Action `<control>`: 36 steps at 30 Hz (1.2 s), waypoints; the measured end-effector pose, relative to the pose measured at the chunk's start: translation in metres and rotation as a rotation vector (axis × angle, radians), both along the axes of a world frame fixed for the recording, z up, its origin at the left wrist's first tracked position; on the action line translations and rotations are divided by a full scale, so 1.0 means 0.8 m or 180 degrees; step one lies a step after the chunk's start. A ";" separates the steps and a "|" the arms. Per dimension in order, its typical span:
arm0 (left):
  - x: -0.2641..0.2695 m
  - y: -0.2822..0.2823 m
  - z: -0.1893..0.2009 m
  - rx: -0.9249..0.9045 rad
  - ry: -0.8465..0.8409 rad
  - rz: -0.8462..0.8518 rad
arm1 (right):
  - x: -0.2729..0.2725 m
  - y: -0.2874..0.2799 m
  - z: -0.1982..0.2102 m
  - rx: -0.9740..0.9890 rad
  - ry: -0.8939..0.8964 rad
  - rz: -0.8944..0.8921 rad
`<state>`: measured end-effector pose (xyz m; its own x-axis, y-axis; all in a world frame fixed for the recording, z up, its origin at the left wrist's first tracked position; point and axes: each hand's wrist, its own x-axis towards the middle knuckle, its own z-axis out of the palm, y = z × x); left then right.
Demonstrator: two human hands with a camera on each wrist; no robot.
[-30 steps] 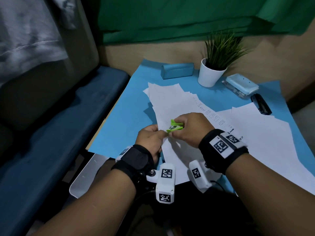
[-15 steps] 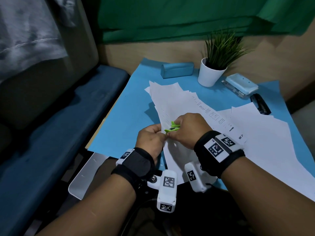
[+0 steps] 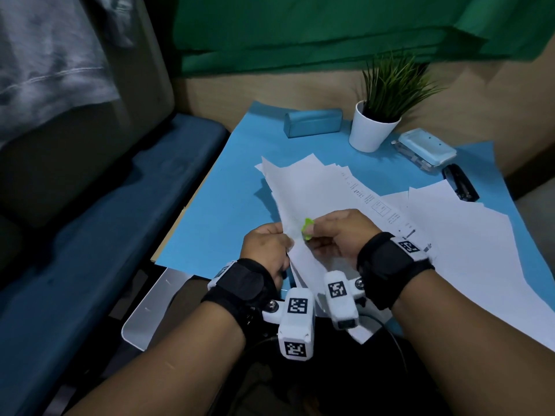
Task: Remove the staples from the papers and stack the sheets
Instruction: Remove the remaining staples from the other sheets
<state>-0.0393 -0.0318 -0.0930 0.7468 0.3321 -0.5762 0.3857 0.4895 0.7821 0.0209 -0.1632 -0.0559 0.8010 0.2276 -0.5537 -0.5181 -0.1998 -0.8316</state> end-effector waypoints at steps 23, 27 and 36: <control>0.008 0.003 0.009 0.0086 -0.0232 -0.0319 | 0.001 0.009 0.011 -0.2920 -0.2360 0.1520; 0.007 0.000 0.015 0.0036 -0.0287 -0.0238 | 0.001 0.014 0.013 -0.3017 -0.2359 0.1503; 0.001 0.001 0.019 0.0031 -0.0300 -0.0218 | -0.002 0.015 0.016 -0.2710 -0.2031 0.1320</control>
<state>-0.0384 -0.0307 -0.0778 0.8187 0.2836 -0.4993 0.3424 0.4568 0.8210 0.0193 -0.1510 -0.0434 0.9424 0.2858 -0.1737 0.1878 -0.8820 -0.4322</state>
